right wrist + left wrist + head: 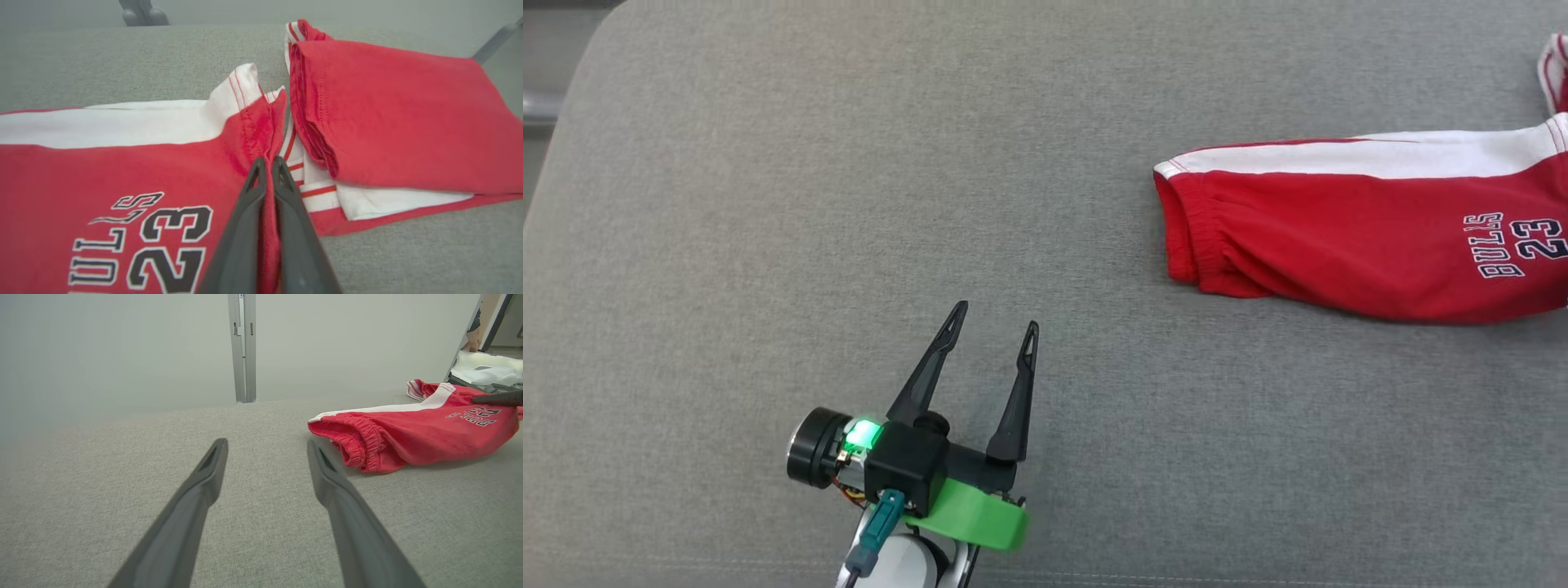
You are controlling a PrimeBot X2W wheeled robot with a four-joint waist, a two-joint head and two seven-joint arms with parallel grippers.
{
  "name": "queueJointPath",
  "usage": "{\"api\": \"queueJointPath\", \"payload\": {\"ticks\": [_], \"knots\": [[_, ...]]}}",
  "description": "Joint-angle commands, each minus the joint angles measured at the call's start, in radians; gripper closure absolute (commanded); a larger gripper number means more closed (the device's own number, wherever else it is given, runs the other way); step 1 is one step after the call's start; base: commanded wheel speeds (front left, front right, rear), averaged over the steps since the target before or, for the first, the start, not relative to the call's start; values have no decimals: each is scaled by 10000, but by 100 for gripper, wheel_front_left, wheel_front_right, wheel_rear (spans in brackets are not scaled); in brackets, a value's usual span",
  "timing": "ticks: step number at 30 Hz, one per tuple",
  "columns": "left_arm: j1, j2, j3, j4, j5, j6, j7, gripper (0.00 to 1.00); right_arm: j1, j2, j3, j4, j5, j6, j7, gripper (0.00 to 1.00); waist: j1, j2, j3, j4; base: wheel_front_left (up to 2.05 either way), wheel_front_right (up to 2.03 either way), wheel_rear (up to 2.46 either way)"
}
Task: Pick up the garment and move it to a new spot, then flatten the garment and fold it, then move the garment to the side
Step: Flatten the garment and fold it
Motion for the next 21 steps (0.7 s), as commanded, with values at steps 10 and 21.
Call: {"api": "queueJointPath", "payload": {"ticks": [10, 21], "knots": [[194, 26, 49, 94, -15, -85, 2, 0, -438, 576, 116, -344, -835, -17, -339, 100, 0, 0, -682, -624, 0, 0, 0], [420, 27, 68, 101, -65, -58, 0, 0, -711, 1720, -6, -1569, -1558, -16, 99, 100, 0, 0, -1088, -288, 0, 0, 0]]}}
